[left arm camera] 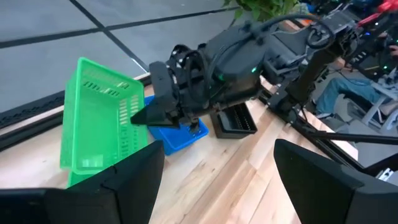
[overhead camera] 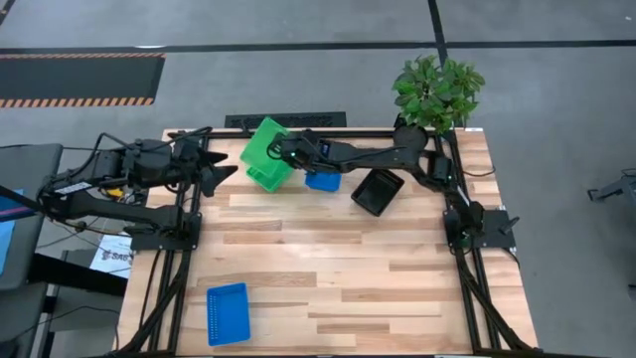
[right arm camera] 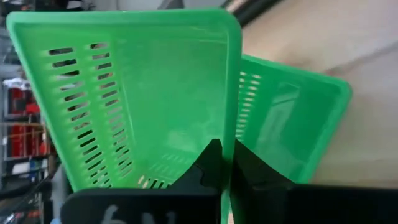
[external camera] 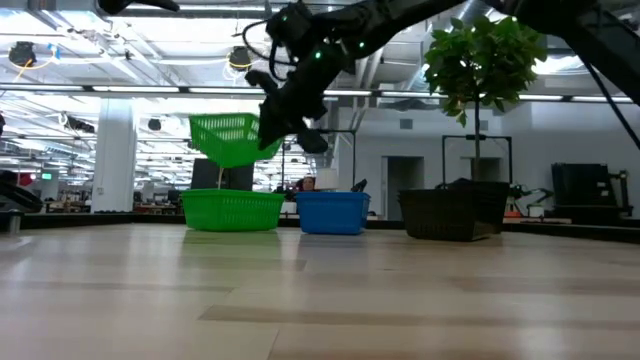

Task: Stack baskets by color
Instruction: Stack the green bin on the stacked green bins, then stack the blue bin on the stacked blue bins

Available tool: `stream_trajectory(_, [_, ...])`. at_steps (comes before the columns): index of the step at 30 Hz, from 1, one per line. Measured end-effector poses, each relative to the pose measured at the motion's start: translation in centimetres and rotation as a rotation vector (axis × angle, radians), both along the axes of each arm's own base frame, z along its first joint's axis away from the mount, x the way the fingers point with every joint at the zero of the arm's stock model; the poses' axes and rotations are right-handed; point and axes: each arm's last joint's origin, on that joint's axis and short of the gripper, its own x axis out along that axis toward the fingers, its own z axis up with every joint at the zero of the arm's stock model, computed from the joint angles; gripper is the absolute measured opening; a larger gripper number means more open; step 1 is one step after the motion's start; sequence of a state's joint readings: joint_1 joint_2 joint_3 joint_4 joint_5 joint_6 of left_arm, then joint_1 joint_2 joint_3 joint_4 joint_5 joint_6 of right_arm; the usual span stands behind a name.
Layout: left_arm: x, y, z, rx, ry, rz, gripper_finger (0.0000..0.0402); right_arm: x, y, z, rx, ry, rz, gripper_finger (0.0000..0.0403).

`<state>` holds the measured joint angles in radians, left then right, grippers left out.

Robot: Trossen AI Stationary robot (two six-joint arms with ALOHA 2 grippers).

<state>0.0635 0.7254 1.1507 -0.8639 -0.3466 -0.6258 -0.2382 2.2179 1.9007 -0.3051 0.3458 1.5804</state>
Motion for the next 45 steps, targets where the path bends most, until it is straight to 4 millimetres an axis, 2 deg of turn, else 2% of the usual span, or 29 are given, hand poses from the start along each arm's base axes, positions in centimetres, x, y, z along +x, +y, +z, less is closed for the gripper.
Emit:
stream_trajectory(3, [-0.1,0.0,-0.1,-0.005,0.012,0.003,0.029,0.2,0.3,-1.0,0.047,0.005,-0.018,0.0021])
stream_trajectory(14, [-0.1,0.0,-0.1,-0.01,0.012,0.012,0.029,-0.3,0.7,-1.5,0.078,0.081,-0.024,0.003])
stream_trajectory(18, [-0.1,0.0,-0.1,-0.01,0.012,0.012,0.029,-0.1,1.1,-2.6,0.088,0.106,-0.018,0.0031])
stream_trajectory(21, [-0.1,0.0,-0.2,-0.01,0.012,0.013,0.029,0.0,1.5,-2.6,0.104,0.099,-0.005,0.0037])
stream_trajectory(31, [-0.1,0.0,-0.2,-0.005,0.015,0.011,0.029,-0.1,1.2,-2.7,0.091,0.108,0.005,0.0112])
stream_trajectory(38, [-0.1,0.0,-0.2,-0.004,0.019,0.01,0.029,0.4,2.4,-2.6,0.096,0.086,0.048,0.0173])
stream_trajectory(42, [-0.2,-0.2,-0.5,-0.023,0.058,-0.049,0.029,0.9,3.3,-1.5,0.01,0.069,0.207,0.0197])
stream_trajectory(45, [-0.7,-0.5,-1.5,-0.091,0.165,-0.139,0.029,0.6,5.3,0.4,-0.057,0.085,0.404,0.0208])
